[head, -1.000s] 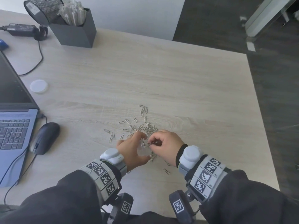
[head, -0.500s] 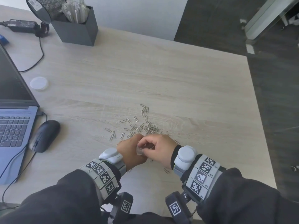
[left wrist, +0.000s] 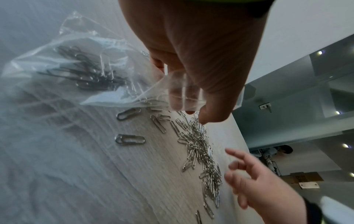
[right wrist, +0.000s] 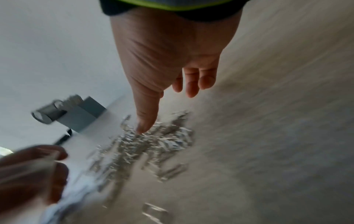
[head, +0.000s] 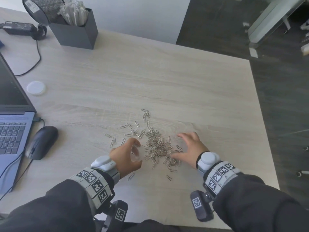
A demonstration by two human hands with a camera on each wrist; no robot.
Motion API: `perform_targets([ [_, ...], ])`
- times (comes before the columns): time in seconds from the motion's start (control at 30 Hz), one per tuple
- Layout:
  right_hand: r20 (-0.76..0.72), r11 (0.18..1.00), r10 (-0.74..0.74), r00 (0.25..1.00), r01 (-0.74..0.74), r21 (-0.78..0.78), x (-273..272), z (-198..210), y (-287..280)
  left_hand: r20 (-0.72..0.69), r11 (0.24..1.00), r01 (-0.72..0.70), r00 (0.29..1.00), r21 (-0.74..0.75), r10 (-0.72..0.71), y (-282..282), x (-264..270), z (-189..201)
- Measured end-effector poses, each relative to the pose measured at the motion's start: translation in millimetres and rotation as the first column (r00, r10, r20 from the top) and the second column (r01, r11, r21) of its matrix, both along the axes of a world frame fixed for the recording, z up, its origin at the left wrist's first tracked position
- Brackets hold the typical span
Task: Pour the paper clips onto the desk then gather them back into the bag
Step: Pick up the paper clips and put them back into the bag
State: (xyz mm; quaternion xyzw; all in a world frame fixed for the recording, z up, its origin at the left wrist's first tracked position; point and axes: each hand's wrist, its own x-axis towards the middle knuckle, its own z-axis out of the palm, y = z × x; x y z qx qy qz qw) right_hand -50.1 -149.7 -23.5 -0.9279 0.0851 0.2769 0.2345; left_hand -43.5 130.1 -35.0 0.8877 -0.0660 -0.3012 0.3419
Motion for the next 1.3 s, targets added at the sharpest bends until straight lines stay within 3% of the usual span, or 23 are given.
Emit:
perform_targets([
  [0.1, -0.09, 0.99, 0.099, 0.991, -0.108, -0.096, -17, -11, -16, 0.005, 1.0, 0.004, 1.0, 0.017, -0.004, 6, -1, 0],
  [0.23, -0.071, 0.979, 0.174, 0.982, -0.18, -0.092, -35, -23, -14, 0.028, 0.999, 0.027, 0.999, 0.047, -0.028, 10, -1, -1],
  [0.53, 0.039, 0.999, 0.045, 0.998, -0.045, -0.009, -14, -30, 18, 0.048, 0.997, 0.05, 0.997, 0.061, -0.053, 6, -1, -6],
  [0.77, 0.086, 0.99, -0.045, 0.995, 0.032, 0.139, 3, -27, 28, 0.077, 0.998, 0.049, 0.996, 0.048, -0.053, 5, 2, -8],
  [0.83, 0.137, 0.996, -0.021, 0.99, 0.009, 0.093, 8, -26, 23, 0.084, 0.998, 0.05, 0.995, 0.042, -0.053, 7, 3, -8],
  [0.93, 0.054, 0.999, 0.035, 0.998, -0.037, 0.031, 11, -24, 22, 0.084, 0.997, 0.048, 0.995, 0.06, -0.053, 8, 5, -9],
  [1.1, 0.032, 0.973, 0.231, 0.972, -0.231, -0.024, 8, -27, 34, 0.107, 0.996, 0.032, 0.993, 0.088, -0.042, 4, 6, -7],
  [1.3, 0.1, 0.974, 0.225, 0.969, -0.226, 0.0, 8, -29, 38, 0.105, 0.996, 0.022, 0.994, 0.087, -0.031, -1, 8, -8],
])
